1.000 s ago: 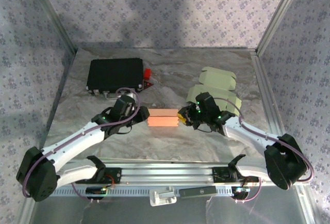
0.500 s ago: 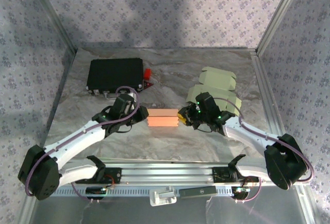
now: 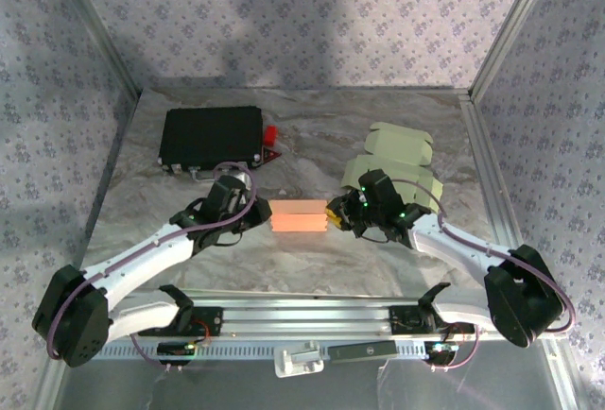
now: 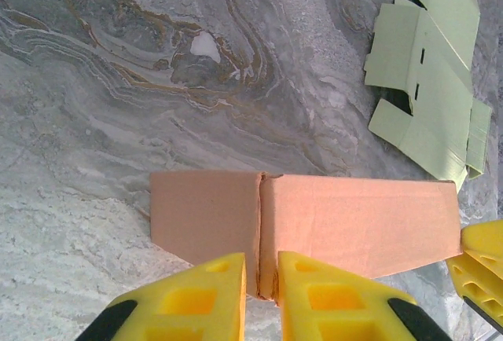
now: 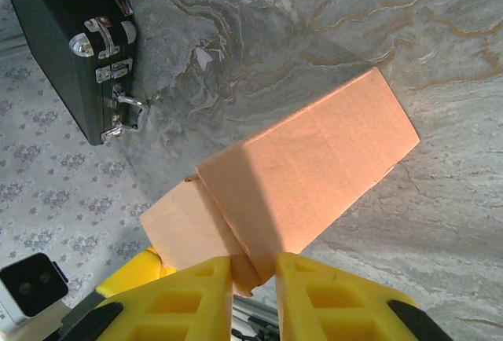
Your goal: Fold the paper box
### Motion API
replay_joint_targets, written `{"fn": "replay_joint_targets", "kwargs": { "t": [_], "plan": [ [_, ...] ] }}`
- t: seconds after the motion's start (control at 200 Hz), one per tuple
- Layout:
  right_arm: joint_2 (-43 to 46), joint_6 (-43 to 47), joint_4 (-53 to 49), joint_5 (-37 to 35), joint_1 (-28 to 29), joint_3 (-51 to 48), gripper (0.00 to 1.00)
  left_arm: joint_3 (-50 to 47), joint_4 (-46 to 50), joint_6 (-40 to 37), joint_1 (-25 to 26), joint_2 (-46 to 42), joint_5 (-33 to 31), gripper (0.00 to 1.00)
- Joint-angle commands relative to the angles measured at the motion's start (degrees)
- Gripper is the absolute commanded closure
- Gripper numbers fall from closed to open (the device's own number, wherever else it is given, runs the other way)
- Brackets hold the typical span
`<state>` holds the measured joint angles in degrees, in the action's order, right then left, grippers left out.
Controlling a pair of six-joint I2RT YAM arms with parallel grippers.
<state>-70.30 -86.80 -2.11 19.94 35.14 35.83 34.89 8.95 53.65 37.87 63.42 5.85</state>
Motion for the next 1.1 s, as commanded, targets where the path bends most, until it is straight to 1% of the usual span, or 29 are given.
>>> {"fn": "replay_joint_targets", "kwargs": {
  "t": [0.0, 0.17, 0.475, 0.715, 0.879, 0.929, 1.094],
  "plan": [
    [-0.97, -0.73, -2.79, -1.4, -0.16, -1.31, 0.79, -1.62, 0.59, -0.47, 0.16, -0.31, -0.09, 0.84],
    [-1.2, -0.82, -2.82, -1.52, -0.24, -1.4, 0.8, -2.42, 0.44, -0.56, 0.2, -0.14, -0.53, 0.87],
    [-1.66, -0.97, -2.89, -1.4, -0.42, -1.72, 0.85, -2.58, 0.02, -0.65, 0.72, 0.65, -0.51, 0.91],
    [-1.44, -0.95, -3.25, -1.14, -0.69, -1.56, 0.94, -2.14, 0.18, -0.8, 0.86, 0.33, -0.66, 0.91],
    [-0.65, -0.65, -4.54, -1.4, -0.68, -0.7, 0.95, -0.03, 2.47, -1.65, 0.97, -0.74, -1.13, 0.89],
    [-0.43, -0.55, -5.02, -1.47, -0.7, -0.31, 0.95, 0.67, 3.1, -1.94, 0.94, -0.93, -1.14, 0.87],
    [1.88, 1.47, -9.98, -3.3, -0.6, 2.32, 0.87, 2.85, 4.73, -2.5, 0.95, -1.42, -1.06, 0.76]
  ]
}}
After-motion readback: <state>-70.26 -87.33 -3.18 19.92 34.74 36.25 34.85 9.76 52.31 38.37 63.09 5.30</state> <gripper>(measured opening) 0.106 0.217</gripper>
